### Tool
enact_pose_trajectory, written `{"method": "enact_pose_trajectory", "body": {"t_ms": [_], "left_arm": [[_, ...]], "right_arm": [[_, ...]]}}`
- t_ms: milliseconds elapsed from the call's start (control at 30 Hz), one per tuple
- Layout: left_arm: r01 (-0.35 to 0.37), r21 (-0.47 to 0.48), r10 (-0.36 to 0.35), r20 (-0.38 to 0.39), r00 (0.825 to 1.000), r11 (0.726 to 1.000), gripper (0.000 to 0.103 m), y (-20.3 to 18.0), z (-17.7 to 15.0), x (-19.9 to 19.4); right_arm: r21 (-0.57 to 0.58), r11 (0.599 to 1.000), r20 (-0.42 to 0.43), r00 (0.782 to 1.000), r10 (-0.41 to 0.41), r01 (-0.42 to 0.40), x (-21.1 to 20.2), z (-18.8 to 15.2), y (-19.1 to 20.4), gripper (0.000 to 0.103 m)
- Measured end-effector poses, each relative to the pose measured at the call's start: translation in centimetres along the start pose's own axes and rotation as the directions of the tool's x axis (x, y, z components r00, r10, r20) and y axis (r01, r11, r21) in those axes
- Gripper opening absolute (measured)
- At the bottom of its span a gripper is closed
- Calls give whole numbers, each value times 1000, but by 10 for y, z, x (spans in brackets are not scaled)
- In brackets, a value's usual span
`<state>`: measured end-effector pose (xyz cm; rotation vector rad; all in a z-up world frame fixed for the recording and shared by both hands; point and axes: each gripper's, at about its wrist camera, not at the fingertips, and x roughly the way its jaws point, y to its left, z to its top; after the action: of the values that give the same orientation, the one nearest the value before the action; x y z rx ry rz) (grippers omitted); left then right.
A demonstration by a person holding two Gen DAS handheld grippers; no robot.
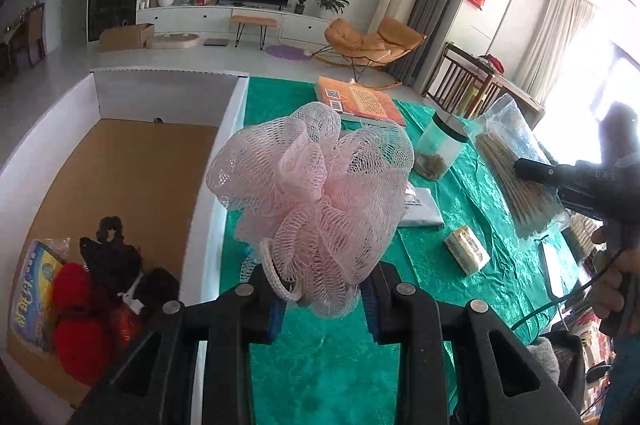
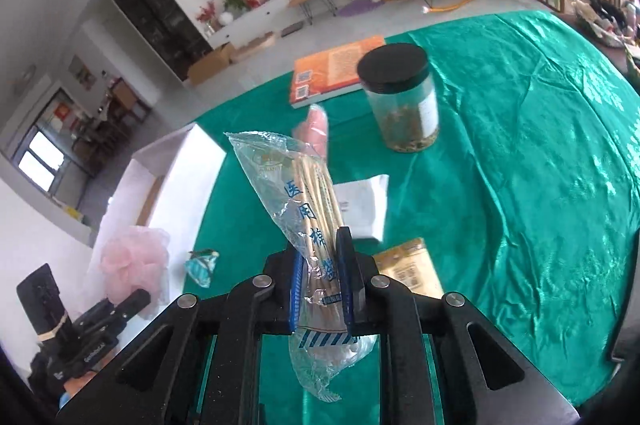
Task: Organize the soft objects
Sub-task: 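Carry the bath puff and swab bag into the white box and open both tools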
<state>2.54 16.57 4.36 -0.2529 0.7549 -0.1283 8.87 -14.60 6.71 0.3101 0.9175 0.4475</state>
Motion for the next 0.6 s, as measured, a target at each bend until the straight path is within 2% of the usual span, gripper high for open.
{"method": "enact_pose_trajectory", "body": {"t_ms": [33, 100, 200, 300, 333, 367, 400, 433, 467, 533, 600], "left_arm": [[-27, -12, 27, 15, 1000, 1000, 31, 15, 4, -14], [-103, -36, 104, 46, 993, 994, 31, 48, 10, -41], [-236, -70, 241, 78, 967, 969, 31, 95, 10, -75], [-339, -125, 349, 68, 935, 933, 35, 137, -1, -89], [-369, -147, 379, 51, 924, 918, 54, 148, -6, -88], [-391, -181, 402, 25, 915, 902, 87, 159, -13, -85], [-401, -227, 414, 10, 910, 887, 97, 166, -21, -83], [-392, -274, 413, 22, 911, 878, 100, 171, -28, -84], [-379, -295, 404, 25, 915, 877, 100, 172, -34, -84], [-364, -286, 389, 32, 921, 886, 100, 166, -37, -78], [-334, -262, 359, 52, 932, 905, 100, 149, -36, -70]], "right_arm": [[-16, 998, -1, 998, 60, -60, 0, 1, 23, 17], [-49, 980, -10, 981, 192, -192, 2, 0, 76, 17], [-102, 927, -49, 933, 358, -361, 11, -6, 157, 17], [-145, 865, -116, 876, 467, -480, 33, -24, 228, 18], [-162, 849, -139, 863, 486, -504, 43, -31, 247, 19], [-182, 838, -156, 857, 491, -514, 52, -39, 263, 26], [-205, 838, -169, 862, 479, -506, 61, -45, 274, 36], [-223, 843, -187, 870, 456, -489, 69, -53, 279, 65], [-240, 848, -196, 879, 434, -472, 74, -58, 280, 72], [-294, 864, -165, 913, 374, -408, 74, -66, 268, 72], [-345, 890, -109, 955, 276, -297, 72, -70, 247, 72]]}}
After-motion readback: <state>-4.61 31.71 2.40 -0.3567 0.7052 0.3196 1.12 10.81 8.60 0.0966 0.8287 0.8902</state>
